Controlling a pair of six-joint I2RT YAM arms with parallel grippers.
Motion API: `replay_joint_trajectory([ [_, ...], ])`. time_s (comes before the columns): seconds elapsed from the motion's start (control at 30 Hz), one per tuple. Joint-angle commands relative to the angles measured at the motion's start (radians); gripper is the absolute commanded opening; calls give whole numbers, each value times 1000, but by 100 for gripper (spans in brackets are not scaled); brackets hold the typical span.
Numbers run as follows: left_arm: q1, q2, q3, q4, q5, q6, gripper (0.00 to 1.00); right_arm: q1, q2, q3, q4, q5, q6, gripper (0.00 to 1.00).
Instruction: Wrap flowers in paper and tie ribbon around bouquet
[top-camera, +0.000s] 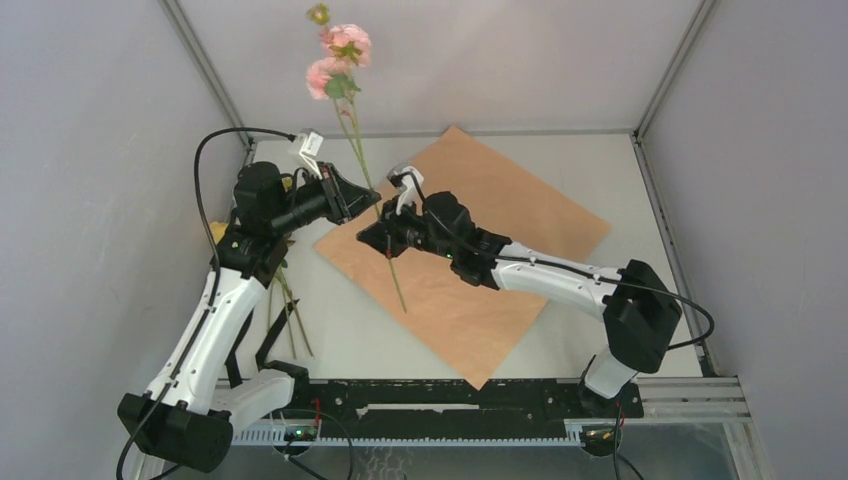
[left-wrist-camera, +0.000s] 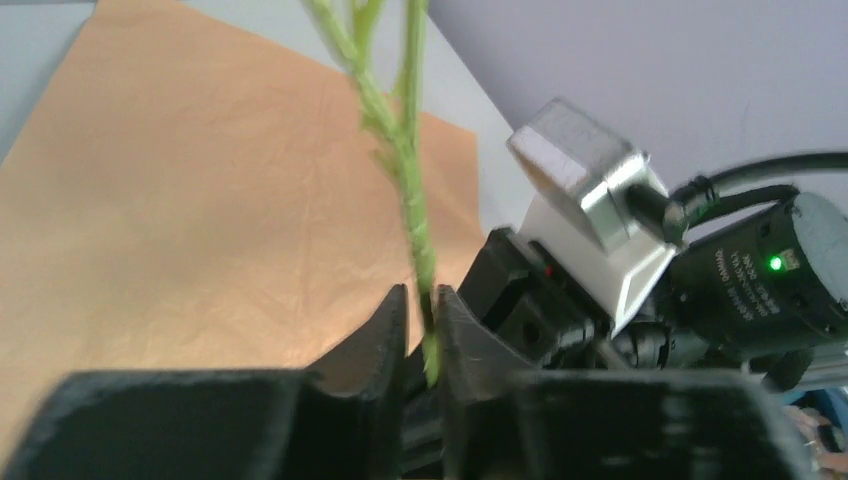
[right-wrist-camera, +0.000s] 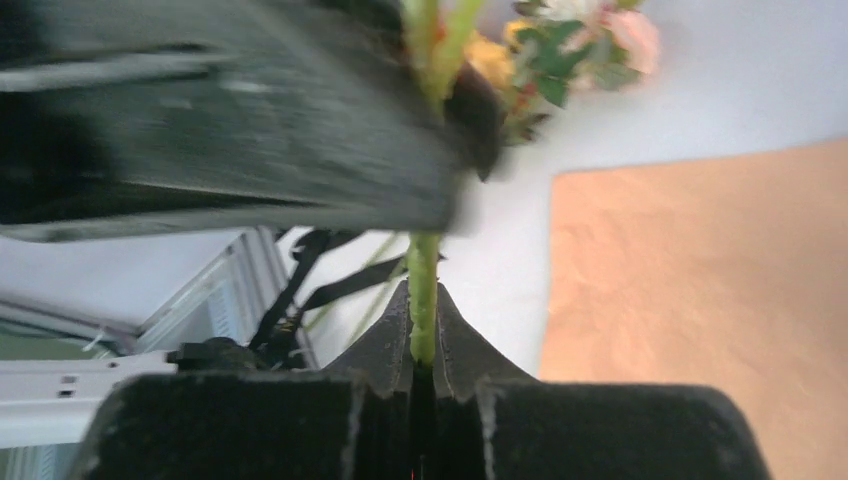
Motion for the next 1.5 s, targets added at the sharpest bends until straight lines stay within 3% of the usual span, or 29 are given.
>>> replay_joint_trajectory([
  [0.0,3,-8,-22,-25,-34,91,32,-92,-116,-83,-24,118,46,0],
  [0.1,3,11,-25,-62,-84,144,58,-126,-155,-153,-35,127,56,0],
  [0.23,6,57,-21,-114,-167,223,82,-200,-186,-239,-47,105,73,0],
  [0.33,35,96,5,-199,-295,301,90,-264,-178,-241,-128,87,24,0],
  [0.5,186,163,-3,-311,-572,369,91,-408,-77,-121,-459,27,-20,0],
  [0.73,436,364,-44,-326,-677,544,86,-399,137,47,-686,135,-68,0],
  [0.8,474,442,-42,-335,-679,570,83,-394,200,105,-766,200,-53,14],
  [0.87,501,495,-41,-340,-668,579,81,-395,249,140,-807,243,-34,35],
  [0.93,520,530,-46,-335,-655,577,77,-393,256,146,-812,250,-18,46],
  [1.07,539,561,-56,-313,-638,562,75,-363,222,145,-830,267,-3,52],
  [1.23,544,576,-88,-272,-603,556,66,-304,112,141,-885,296,7,53],
  [1.47,543,546,-155,-247,-516,558,61,-277,-199,-33,-806,319,-16,54],
])
